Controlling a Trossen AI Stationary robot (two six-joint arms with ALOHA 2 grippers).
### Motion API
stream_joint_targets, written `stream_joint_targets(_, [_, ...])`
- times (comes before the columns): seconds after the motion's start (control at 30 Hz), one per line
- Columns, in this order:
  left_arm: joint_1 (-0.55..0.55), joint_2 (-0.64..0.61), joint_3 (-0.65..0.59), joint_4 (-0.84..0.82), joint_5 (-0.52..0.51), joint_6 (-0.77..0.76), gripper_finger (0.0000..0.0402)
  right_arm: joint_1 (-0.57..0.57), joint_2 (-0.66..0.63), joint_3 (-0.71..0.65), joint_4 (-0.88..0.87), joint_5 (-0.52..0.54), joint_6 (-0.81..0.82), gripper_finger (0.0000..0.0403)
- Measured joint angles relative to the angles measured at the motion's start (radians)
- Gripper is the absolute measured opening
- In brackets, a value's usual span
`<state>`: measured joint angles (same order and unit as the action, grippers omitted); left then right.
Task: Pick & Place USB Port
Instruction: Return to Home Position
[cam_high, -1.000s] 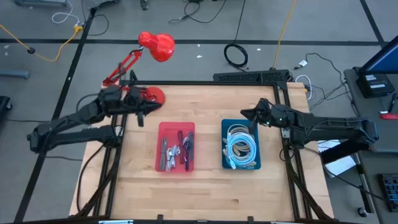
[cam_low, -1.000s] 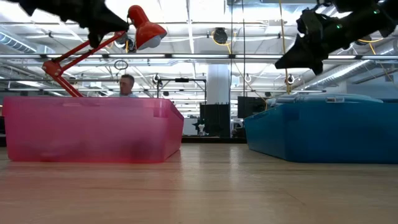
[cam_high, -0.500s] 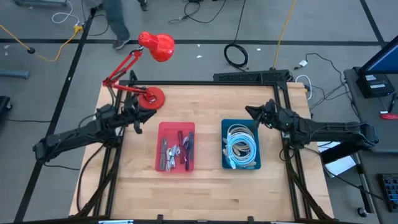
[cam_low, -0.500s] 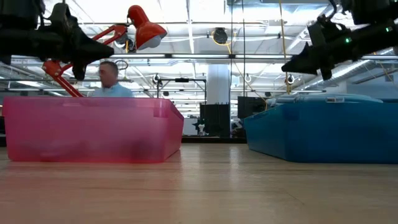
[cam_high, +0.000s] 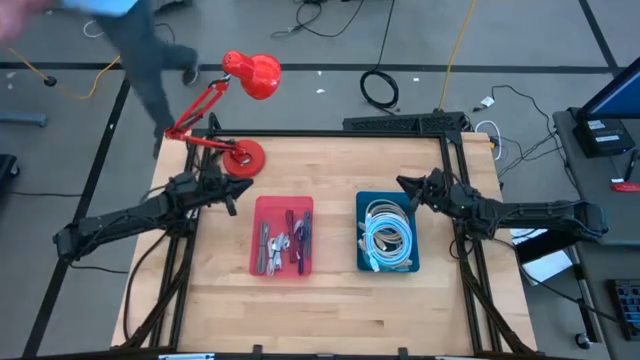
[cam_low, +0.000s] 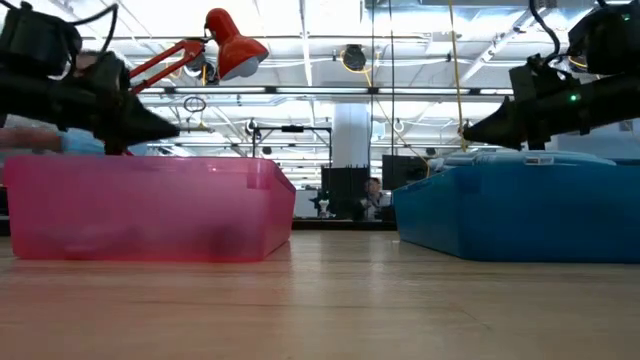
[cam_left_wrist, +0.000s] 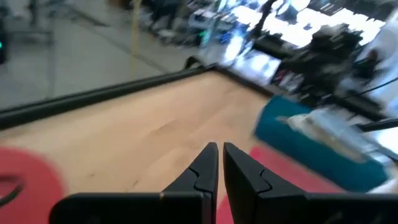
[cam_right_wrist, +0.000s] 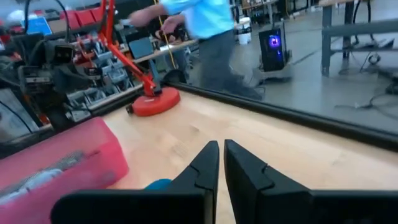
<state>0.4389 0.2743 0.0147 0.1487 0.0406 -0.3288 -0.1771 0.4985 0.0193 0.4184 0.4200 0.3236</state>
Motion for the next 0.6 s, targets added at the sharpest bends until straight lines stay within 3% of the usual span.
stream_joint_targets(0.2, [0.000,0.001,0.000,-0.128,-0.025,0.017,0.0026,-0.002,-0.001,-0.002,0.000,-0.001,-0.079,0.0018])
stream_joint_targets(0.6, [0.000,0.000,0.002,-0.132,-0.032,0.037,0.0026,-0.002,0.000,-0.003,-0.014,-0.002,-0.082,0.0018])
